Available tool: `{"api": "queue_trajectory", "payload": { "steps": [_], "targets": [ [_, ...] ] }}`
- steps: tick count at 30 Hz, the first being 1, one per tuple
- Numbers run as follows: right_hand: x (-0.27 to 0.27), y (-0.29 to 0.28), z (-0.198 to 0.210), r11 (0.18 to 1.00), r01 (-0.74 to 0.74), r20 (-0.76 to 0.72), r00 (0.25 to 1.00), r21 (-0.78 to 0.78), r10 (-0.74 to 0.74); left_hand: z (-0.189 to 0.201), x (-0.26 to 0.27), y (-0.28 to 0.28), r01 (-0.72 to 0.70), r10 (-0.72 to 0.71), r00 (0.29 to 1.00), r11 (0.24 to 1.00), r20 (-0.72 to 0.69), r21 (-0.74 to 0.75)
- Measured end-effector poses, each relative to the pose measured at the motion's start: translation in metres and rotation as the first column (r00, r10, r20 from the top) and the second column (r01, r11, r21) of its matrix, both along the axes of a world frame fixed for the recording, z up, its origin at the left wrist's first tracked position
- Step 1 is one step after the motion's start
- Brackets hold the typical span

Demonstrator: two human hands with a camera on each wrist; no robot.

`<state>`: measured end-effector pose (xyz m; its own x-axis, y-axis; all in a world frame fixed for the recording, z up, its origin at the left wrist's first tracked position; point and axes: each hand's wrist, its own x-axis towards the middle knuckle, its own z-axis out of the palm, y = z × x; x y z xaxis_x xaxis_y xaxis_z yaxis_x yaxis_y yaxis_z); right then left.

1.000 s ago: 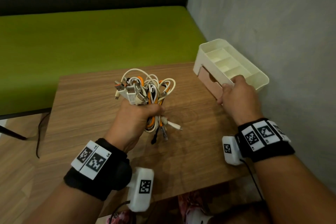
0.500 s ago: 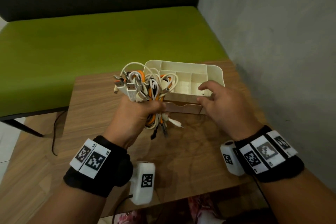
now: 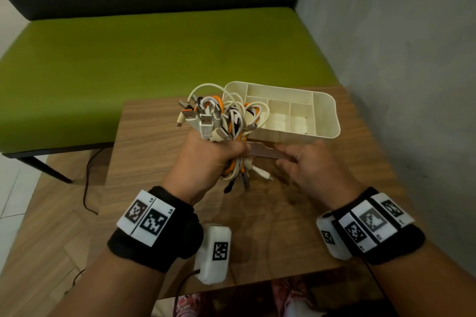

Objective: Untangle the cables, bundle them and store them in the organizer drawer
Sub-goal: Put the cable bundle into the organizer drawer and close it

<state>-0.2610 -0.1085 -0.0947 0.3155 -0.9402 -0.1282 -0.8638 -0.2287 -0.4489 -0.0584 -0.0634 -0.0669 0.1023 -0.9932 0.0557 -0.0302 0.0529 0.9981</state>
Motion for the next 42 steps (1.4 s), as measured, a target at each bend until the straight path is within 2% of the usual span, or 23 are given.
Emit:
{"api": "queue_trajectory", "payload": {
  "steps": [9, 15, 19, 26, 30, 42],
  "targets": [
    [0.012, 0.0, -0.002, 0.997, -0.006, -0.045, 0.999, 0.08, 0.01, 0.0, 0.005, 0.002, 0.002, -0.002, 1.0, 1.0, -0.029, 0.006],
    [-0.001, 0.008, 0.007, 0.991, 0.064, 0.107, 0.991, 0.119, -0.077, -0.002, 0.007, 0.001, -0.006, 0.006, 1.0, 1.0, -0.027, 0.021],
    [-0.012, 0.011, 0.006, 0.982, 0.147, 0.136, 0.977, 0.115, -0.162, -0.001, 0.005, 0.001, 0.007, -0.006, 1.0, 1.0, -0.015, 0.015],
    [-0.023, 0.009, 0.003, 0.969, 0.117, 0.243, 0.955, 0.218, -0.17, -0.005, 0.0, 0.0, 0.044, -0.044, 0.999, 0.999, 0.018, 0.018],
    [-0.024, 0.006, -0.004, 0.951, 0.107, 0.346, 0.915, 0.289, -0.208, -0.011, 0.0, -0.004, 0.04, -0.041, 0.998, 0.999, 0.045, 0.026],
    [-0.029, 0.004, 0.009, 0.952, 0.092, 0.307, 0.933, 0.292, -0.185, -0.019, 0.001, -0.011, -0.01, 0.007, 0.998, 0.999, 0.062, 0.054]
  ]
}}
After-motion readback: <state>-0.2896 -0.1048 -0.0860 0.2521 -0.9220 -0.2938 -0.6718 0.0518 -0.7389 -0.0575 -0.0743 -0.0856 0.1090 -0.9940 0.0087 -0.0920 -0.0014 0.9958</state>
